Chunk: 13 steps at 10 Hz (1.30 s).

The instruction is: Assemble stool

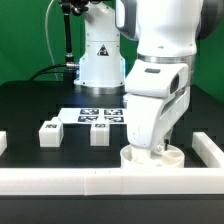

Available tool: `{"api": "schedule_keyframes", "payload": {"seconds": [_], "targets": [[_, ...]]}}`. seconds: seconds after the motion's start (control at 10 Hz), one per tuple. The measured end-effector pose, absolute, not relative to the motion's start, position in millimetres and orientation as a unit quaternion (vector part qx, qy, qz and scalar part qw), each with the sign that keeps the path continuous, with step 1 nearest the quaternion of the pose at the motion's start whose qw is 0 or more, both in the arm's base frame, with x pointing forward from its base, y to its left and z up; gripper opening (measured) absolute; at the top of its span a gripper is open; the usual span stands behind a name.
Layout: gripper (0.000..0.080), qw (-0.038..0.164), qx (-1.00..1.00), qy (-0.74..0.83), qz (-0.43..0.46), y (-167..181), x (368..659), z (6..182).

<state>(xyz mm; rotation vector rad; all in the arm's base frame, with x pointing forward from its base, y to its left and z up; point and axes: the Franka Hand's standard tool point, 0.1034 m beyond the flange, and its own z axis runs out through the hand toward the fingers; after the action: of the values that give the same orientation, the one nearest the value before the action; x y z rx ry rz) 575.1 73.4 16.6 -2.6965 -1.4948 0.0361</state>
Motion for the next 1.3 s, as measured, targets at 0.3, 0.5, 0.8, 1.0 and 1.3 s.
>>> {"api": "schedule_keyframes", "payload": {"seconds": [0.3, 0.5, 0.8, 1.0, 1.3], "targets": [[0.0031, 0.028, -0.881, -0.472, 0.010, 91.9, 576.2, 17.4], [0.0031, 0.028, -0.882, -0.470, 0.010, 96.2, 576.3, 17.7], [0.0100, 0.028, -0.883, -0.469, 0.010, 95.3, 576.1, 17.4], [0.0236, 0.028, -0.883, -0.469, 0.010, 95.3, 576.0, 17.3], [0.0565, 0.025, -0.885, -0.465, 0.007, 93.1, 575.7, 24.7]]}}
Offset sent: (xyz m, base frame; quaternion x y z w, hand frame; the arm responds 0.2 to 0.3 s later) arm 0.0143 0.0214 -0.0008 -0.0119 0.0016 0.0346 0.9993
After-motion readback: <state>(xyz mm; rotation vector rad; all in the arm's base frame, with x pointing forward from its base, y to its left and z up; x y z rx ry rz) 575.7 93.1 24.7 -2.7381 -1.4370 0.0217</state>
